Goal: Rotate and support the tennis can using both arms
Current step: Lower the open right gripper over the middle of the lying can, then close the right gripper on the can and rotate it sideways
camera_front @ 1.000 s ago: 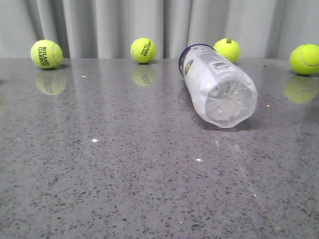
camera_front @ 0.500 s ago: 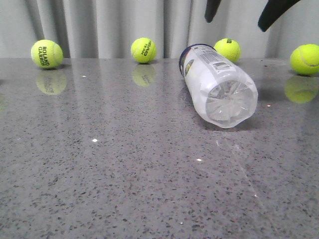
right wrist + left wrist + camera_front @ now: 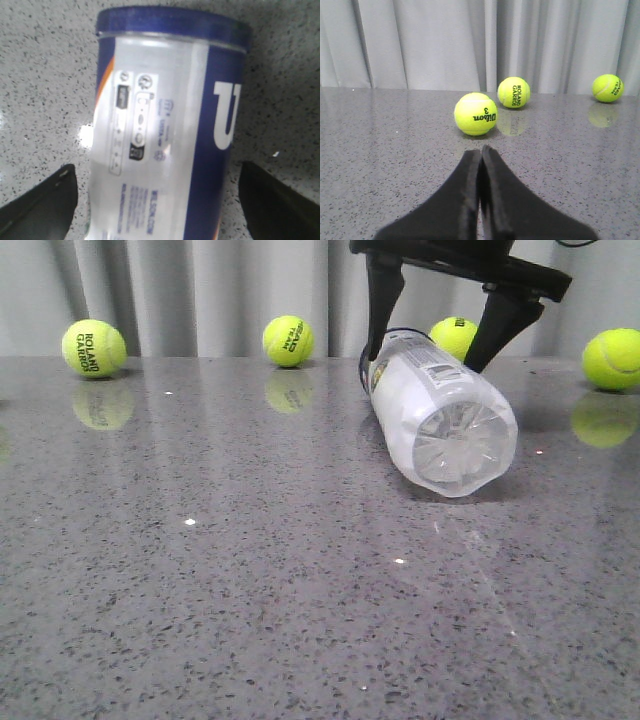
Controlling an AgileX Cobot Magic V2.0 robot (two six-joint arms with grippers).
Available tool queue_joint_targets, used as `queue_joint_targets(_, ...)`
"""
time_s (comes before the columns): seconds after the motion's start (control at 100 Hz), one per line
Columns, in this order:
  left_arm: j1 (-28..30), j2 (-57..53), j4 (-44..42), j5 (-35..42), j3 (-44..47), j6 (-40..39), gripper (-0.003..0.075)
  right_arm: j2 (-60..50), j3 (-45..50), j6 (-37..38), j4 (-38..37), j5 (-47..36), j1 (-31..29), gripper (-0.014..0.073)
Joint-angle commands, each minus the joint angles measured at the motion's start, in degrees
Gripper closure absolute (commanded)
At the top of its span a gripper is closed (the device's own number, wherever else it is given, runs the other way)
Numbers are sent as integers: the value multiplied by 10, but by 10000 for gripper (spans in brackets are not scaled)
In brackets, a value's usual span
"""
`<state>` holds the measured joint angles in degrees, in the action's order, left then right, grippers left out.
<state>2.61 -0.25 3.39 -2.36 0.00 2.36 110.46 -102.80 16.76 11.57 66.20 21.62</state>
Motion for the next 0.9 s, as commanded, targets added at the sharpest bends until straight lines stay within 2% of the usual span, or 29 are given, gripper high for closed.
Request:
queue_joint_targets(0.0,0,-19,1,43,26,-6,740,-18,-19,0,10,-8,0,-51)
queue_joint_targets(0.37,0,-19,1,43,26,-6,740,2,-19,0,12,-16,0,-41)
queue_joint_targets(0.42,0,-19,1,43,26,-6,740,2,-19,0,12,-16,0,-8)
queue_joint_targets(0.54,0,-19,1,43,26,-6,740,2,-19,0,12,-16,0,144)
queue_joint_targets(0.64,0,-19,1,43,26,-6,740,2,-19,-3,11,-25,0,236)
queue_joint_targets(0.76,0,-19,1,43,26,-6,740,2,-27,-17,11,-26,0,255)
queue_joint_targets(0.89,0,-19,1,43,26,-6,740,2,-64,-101,11,-11,3,255)
